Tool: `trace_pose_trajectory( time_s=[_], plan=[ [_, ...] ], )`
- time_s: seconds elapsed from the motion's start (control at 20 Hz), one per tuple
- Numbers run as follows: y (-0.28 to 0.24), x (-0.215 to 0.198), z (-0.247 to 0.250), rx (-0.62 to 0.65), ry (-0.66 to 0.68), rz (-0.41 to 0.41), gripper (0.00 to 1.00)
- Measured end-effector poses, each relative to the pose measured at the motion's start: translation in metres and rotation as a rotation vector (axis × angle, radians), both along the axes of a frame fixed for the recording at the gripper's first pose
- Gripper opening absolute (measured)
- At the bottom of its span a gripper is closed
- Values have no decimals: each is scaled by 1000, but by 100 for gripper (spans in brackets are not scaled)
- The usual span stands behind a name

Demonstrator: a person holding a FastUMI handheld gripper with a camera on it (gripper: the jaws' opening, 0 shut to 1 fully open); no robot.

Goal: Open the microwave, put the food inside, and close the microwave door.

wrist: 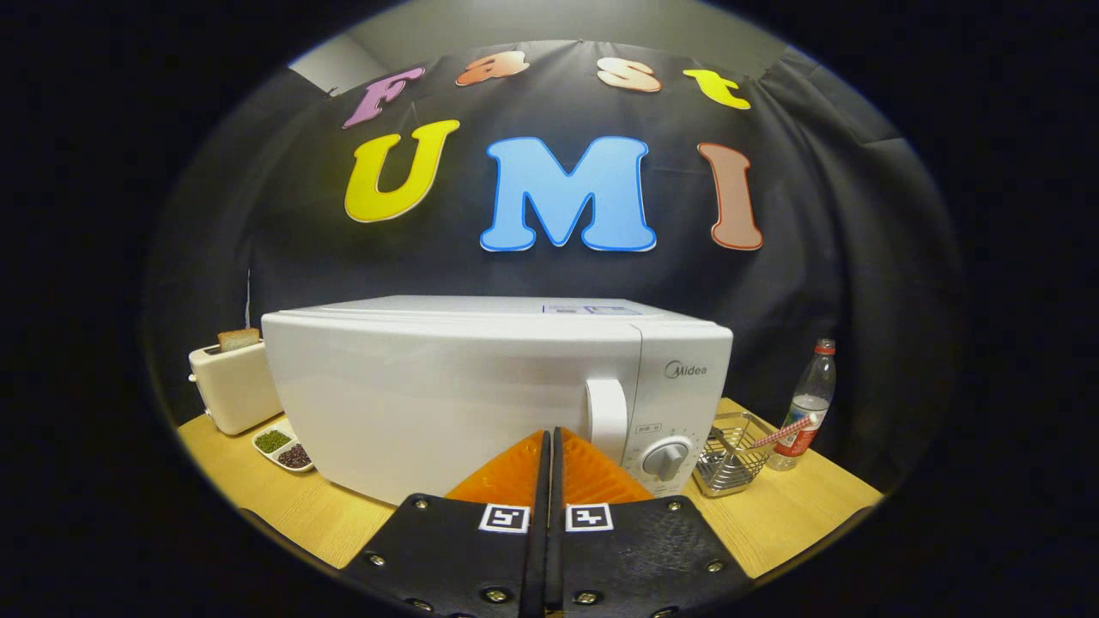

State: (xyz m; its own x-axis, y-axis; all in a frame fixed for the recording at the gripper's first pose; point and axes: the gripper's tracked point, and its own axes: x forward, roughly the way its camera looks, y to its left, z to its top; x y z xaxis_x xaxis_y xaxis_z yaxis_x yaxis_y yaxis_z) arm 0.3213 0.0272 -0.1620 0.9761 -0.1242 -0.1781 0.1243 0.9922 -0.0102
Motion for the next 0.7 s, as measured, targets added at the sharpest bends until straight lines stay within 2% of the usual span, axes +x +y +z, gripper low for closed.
trace_pose_trajectory(
  time_s=[0.2, 0.5, 0.7],
  plan=[
    [6, -38, 41, 3, -54, 24, 1],
    [23, -117, 112, 62, -97, 64, 1],
    [41, -169, 133, 101, -112, 139, 1]
  ],
)
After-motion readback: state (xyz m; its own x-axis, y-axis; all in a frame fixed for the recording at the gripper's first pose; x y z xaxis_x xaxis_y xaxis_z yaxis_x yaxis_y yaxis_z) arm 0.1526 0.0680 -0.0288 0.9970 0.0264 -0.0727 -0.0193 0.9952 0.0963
